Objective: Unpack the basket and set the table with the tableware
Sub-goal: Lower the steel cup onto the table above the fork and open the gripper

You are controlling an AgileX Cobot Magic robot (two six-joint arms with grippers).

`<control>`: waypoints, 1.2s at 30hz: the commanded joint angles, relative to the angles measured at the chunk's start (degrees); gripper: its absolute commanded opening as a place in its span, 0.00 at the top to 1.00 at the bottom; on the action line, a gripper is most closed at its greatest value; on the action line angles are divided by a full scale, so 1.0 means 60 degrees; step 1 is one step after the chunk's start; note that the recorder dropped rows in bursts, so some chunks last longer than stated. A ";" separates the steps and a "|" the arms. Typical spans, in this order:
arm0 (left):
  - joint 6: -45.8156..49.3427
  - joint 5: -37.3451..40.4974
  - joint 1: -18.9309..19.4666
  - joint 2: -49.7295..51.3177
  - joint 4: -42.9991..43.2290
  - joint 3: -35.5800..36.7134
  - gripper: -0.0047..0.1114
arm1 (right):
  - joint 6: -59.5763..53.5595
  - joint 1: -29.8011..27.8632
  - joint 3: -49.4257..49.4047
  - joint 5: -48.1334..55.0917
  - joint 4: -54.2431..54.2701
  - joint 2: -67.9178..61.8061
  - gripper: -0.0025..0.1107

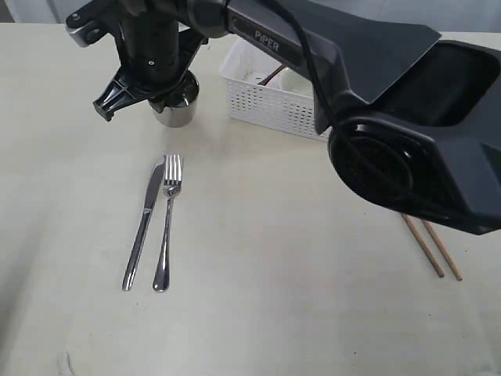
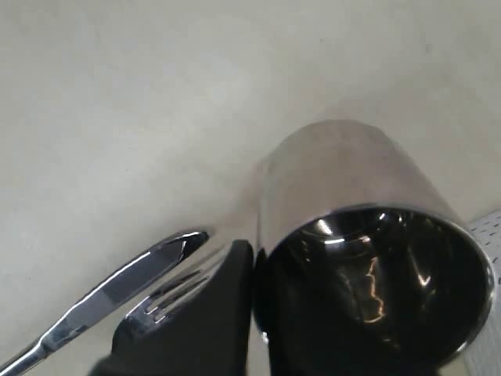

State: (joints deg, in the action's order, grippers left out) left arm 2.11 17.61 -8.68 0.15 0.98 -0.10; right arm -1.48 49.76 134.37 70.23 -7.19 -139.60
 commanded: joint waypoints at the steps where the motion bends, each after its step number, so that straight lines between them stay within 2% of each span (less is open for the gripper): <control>1: -0.0033 -0.0075 0.0014 -0.0025 0.0042 0.0017 0.96 | 0.0028 -0.0062 -0.0061 -0.0045 0.0126 0.0105 0.98; 7: -0.0033 -0.0075 0.0014 -0.0025 0.0042 0.0017 0.96 | 0.0028 -0.0062 -0.0557 -0.0045 0.0151 0.0105 0.98; 31: -0.0033 -0.0075 0.0014 -0.0025 0.0042 0.0017 0.96 | 0.0028 -0.0062 -0.0530 -0.0045 0.0057 0.0090 0.98; 33: -0.0033 -0.0075 0.0014 -0.0025 0.0042 0.0017 0.96 | -0.0065 -0.0062 -0.0530 -0.0045 0.0275 0.0090 0.93; 36: -0.0033 -0.0075 0.0014 -0.0025 0.0042 0.0017 0.96 | -0.0102 -0.0062 -0.0530 -0.0045 0.0295 0.0047 0.81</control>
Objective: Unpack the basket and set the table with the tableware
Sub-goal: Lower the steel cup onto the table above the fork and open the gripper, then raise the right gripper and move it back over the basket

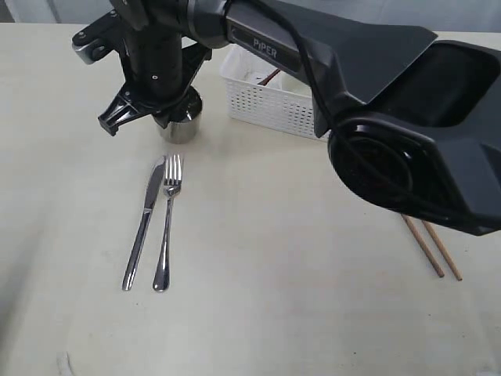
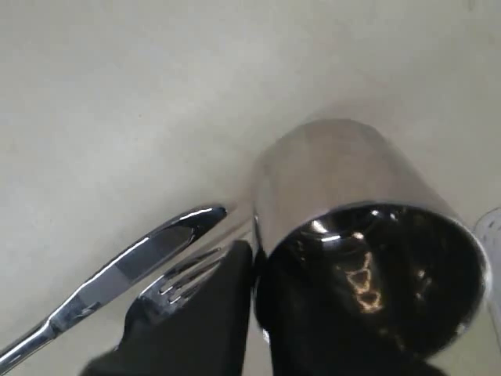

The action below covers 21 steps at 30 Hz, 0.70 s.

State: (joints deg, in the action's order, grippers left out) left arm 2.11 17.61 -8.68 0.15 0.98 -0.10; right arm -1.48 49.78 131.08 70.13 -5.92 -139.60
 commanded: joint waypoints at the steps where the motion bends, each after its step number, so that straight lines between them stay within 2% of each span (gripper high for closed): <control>1: -0.0033 -0.0075 0.0014 -0.0025 0.0042 0.0017 0.96 | -0.0102 -0.0066 0.0018 -0.0027 0.0083 0.0022 0.78; 4: -0.0033 -0.0075 0.0014 -0.0025 0.0042 0.0017 0.96 | -0.0102 -0.0066 0.0018 -0.0027 0.0083 -0.0095 0.72; 21: -0.0033 -0.0075 0.0014 -0.0025 0.0042 0.0017 0.96 | -0.0039 -0.0066 0.0018 -0.0182 -0.0791 -0.0261 0.72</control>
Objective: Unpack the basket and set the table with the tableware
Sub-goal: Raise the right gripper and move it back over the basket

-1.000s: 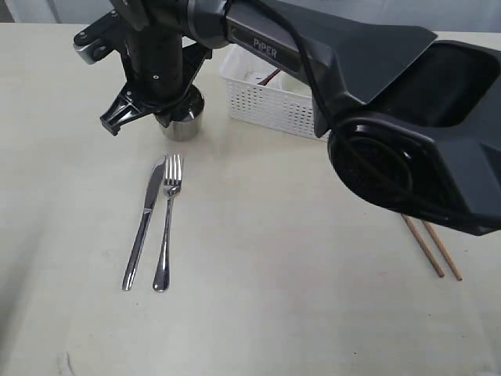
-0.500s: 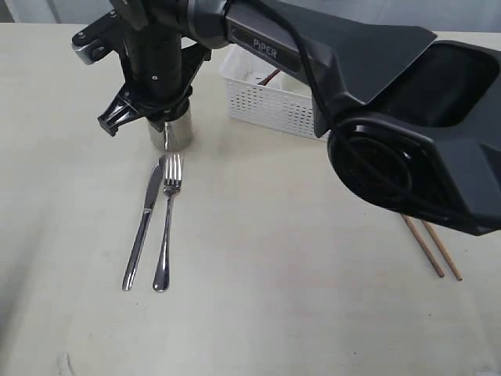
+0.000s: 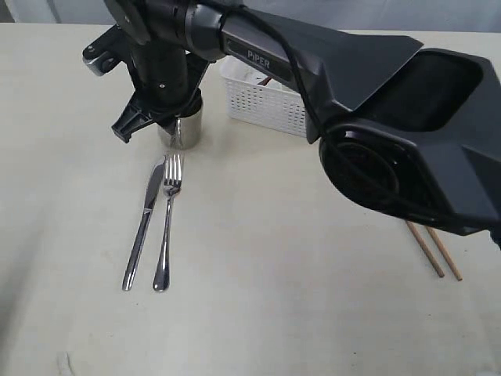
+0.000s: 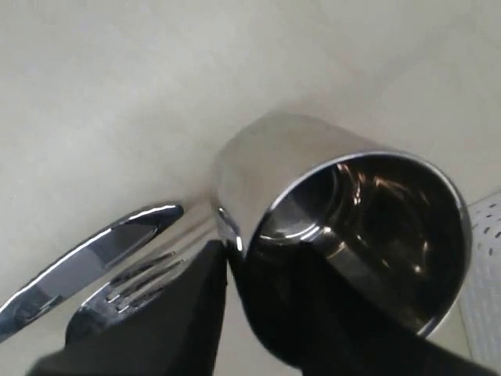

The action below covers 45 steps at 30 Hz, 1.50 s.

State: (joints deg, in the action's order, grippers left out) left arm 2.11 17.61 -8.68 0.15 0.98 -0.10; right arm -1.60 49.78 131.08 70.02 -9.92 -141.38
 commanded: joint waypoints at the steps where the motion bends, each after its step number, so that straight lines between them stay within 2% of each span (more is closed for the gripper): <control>1: -0.0033 -0.0075 0.0014 -0.0025 0.0042 0.0017 0.96 | -0.0020 -0.0066 0.0018 -0.0229 -0.0124 0.0036 0.72; 25: -0.0033 -0.0075 0.0014 -0.0025 0.0042 0.0017 0.96 | -0.0020 -0.0032 0.0018 -0.1493 0.0265 0.0036 0.72; 36: -0.0033 -0.0075 0.0014 -0.0025 0.0042 0.0017 0.96 | -0.0020 -0.0035 0.0018 -0.1516 0.0071 0.0252 0.72; 42: -0.0033 -0.0075 0.0014 -0.0025 0.0042 0.0017 0.96 | 0.0052 -0.0035 0.0018 -0.1215 -0.0027 0.1028 0.72; 45: -0.0033 -0.0075 0.0014 -0.0025 -0.0053 0.0017 0.96 | 0.0573 -0.0075 0.0018 -0.0153 -0.1038 0.1501 0.73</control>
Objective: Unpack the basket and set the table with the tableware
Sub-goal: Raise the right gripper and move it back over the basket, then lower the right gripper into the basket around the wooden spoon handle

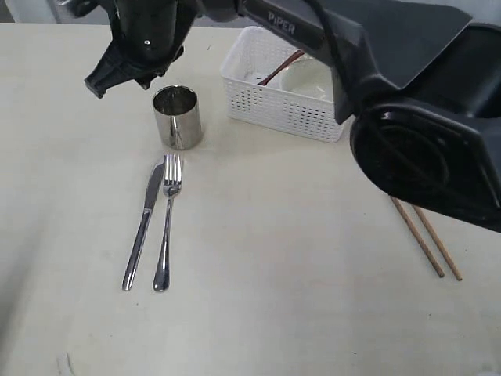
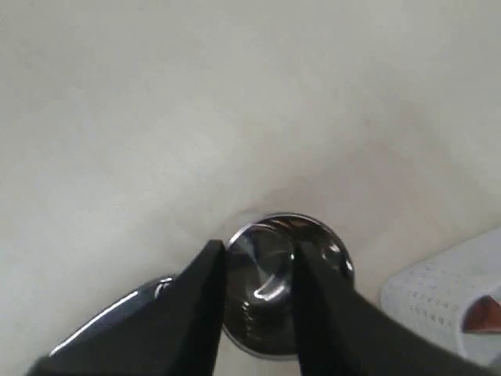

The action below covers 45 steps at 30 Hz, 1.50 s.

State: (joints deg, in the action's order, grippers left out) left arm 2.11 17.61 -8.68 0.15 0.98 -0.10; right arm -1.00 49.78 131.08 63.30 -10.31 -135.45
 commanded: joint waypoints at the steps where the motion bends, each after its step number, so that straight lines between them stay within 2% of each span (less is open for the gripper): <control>1: -0.0033 -0.0075 0.0014 -0.0025 -0.0053 0.0017 0.96 | 0.0472 -0.0100 0.0018 0.1110 -0.1258 0.0634 0.78; 3: -0.0033 -0.0075 0.0014 -0.0025 -0.0035 0.0017 0.96 | 0.0472 -0.0208 0.0018 0.1110 -0.1408 0.0884 0.98; 9: -0.0033 -0.0075 0.0014 -0.0025 -0.0035 0.0017 0.96 | 0.0799 -0.0735 -0.0794 0.1110 -0.1274 0.1925 0.98; 13: -0.0033 -0.0075 0.0014 -0.0025 -0.0035 0.0017 0.96 | 0.1199 -0.1501 -0.3377 0.1110 -0.1274 0.3491 0.98; 17: -0.0033 -0.0075 0.0014 -0.0025 -0.0035 0.0017 0.96 | 0.1559 -0.2607 -0.6189 -0.0386 -0.1080 0.5009 0.98; 21: -0.0033 -0.0075 0.0014 -0.0025 -0.0035 0.0017 0.96 | 0.1559 -0.3661 -0.7199 -0.0776 -0.0470 0.5307 0.98; 28: -0.0033 -0.0075 0.0014 -0.0025 -0.0035 0.0017 0.96 | 0.1404 -0.4699 -0.7475 -0.1779 0.0704 0.5110 0.98; 34: -0.0033 -0.0075 0.0014 -0.0025 -0.0035 0.0017 0.96 | 0.0591 -0.4726 -0.7101 -0.2579 0.1950 0.4577 0.98; 45: -0.0033 -0.0075 0.0014 -0.0025 -0.0035 0.0017 0.96 | 0.0726 -0.4726 -0.5978 -0.2722 0.2454 0.3087 0.98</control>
State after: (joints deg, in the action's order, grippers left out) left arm 2.11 17.61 -8.68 0.15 0.98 -0.10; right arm 3.66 21.81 93.87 48.03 3.70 -115.14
